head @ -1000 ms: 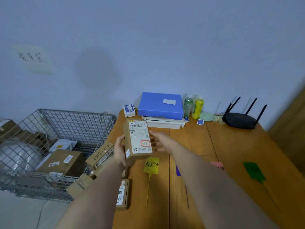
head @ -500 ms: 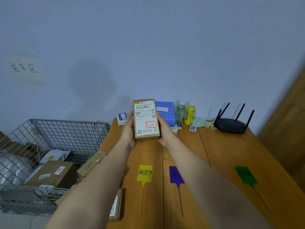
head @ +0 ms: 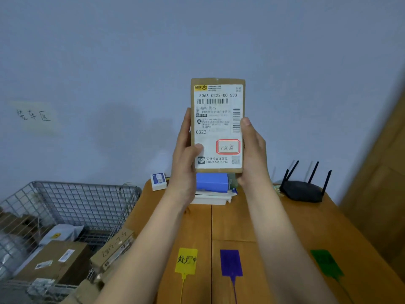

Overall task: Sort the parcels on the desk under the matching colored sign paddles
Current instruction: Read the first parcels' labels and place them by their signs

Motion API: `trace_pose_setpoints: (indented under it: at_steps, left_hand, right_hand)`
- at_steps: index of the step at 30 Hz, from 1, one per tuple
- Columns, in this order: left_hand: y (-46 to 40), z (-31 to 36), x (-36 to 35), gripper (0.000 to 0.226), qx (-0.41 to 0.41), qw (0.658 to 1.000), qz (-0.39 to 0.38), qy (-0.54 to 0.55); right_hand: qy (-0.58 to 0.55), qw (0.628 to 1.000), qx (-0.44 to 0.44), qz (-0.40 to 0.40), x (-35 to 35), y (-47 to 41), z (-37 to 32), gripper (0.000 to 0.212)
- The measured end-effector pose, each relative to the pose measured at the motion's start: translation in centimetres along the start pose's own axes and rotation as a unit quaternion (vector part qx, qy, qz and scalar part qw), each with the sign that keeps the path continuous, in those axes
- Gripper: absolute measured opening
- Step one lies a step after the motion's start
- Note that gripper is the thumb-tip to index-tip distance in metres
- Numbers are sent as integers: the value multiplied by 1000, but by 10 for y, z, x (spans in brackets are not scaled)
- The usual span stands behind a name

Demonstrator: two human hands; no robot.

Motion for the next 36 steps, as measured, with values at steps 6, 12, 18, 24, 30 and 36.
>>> trace_pose_setpoints:
  at_steps: [6, 12, 18, 24, 30, 36]
  left_hand:
    - [9, 20, -24, 84, -56, 998, -8, 27]
    - [13, 22, -34, 86, -73, 997, -7, 27]
    - [8, 11, -29, 84, -54, 998, 14, 18]
    - [-2, -29, -2, 71, 24, 997, 55, -40]
    - [2, -89, 26, 55, 172, 974, 117, -91]
    - [11, -140, 35, 50, 311, 935, 95, -143]
  right_hand:
    - [-26, 999, 39, -13, 1, 17, -28, 35]
    - [-36, 999, 40, -10, 5, 22, -31, 34]
    - [-17, 999, 29, -4, 8, 17, -24, 27]
    - [10, 997, -64, 34, 20, -4, 18, 27]
    - [119, 974, -174, 80, 50, -22, 81, 29]
    - [211, 938, -245, 126, 90, -24, 119, 43]
Point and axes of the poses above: each hand's wrist, its own y-axis away from the middle knuckle, its own x-axis out of the back of the hand, z = x × y, the point moved 3 cm from there along -y, towards the middle knuckle, and after that the axes turned 2 degrees about -x, right-handed, at the moved point
